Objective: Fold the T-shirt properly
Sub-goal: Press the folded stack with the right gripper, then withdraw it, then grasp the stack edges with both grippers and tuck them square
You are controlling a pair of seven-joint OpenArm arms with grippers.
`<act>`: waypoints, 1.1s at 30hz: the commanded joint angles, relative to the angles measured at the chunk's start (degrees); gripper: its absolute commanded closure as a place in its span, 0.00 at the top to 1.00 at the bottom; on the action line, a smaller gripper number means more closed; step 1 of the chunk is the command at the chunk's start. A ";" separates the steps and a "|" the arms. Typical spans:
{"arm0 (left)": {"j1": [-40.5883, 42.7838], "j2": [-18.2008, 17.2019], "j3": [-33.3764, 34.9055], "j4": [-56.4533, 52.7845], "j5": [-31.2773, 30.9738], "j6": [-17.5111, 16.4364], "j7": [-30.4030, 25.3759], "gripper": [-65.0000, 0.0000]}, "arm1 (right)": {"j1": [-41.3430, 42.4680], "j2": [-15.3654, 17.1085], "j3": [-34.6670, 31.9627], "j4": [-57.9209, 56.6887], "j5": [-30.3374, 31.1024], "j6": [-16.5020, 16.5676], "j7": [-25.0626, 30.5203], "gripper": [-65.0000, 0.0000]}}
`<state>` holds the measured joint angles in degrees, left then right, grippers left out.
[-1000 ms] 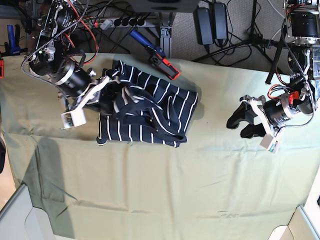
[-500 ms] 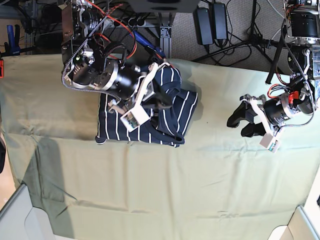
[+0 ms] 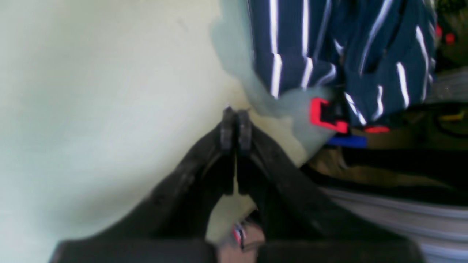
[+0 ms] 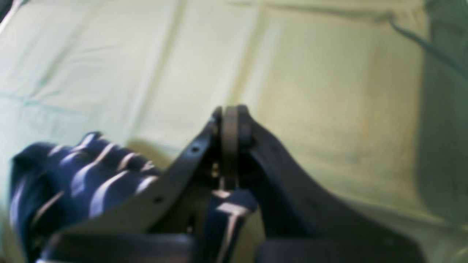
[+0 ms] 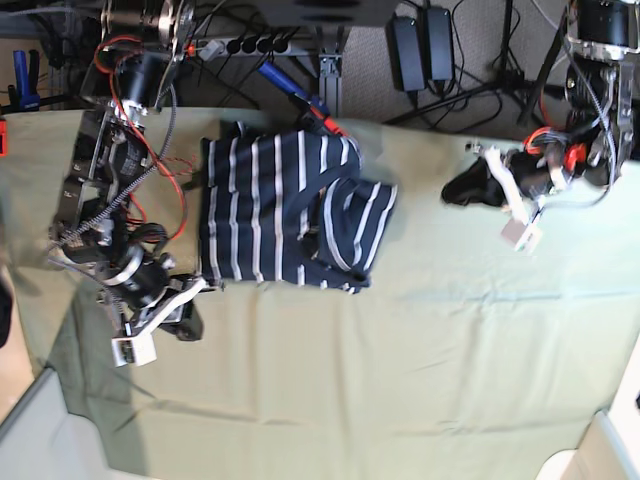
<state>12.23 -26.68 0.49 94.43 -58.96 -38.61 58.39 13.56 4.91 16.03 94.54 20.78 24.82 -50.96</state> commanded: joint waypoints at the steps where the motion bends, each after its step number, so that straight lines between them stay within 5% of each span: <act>1: -0.63 -0.63 1.07 0.92 -0.70 -1.39 -0.94 0.00 | 2.93 1.25 0.04 -1.68 0.76 3.72 1.49 0.00; 8: -0.81 0.92 10.91 0.92 1.81 -1.39 -1.29 0.00 | 8.83 3.15 -3.56 -14.93 1.22 3.72 1.49 0.00; 17: -4.46 8.87 11.28 0.92 11.50 -1.39 -4.66 0.00 | 8.48 5.22 -12.96 -18.08 1.29 3.72 -0.55 0.00; 24: -10.03 8.70 12.39 -0.57 19.06 -1.39 -9.42 0.00 | 8.48 9.14 -14.40 -18.05 8.55 3.74 -5.38 0.00; 33: -18.88 8.46 19.12 -16.41 22.82 -1.39 -15.72 0.00 | 7.50 12.76 -14.38 -17.88 14.69 3.78 -9.29 0.00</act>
<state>-5.78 -18.09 19.77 77.56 -37.93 -40.34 42.57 19.90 16.56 1.34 75.72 34.94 24.86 -60.77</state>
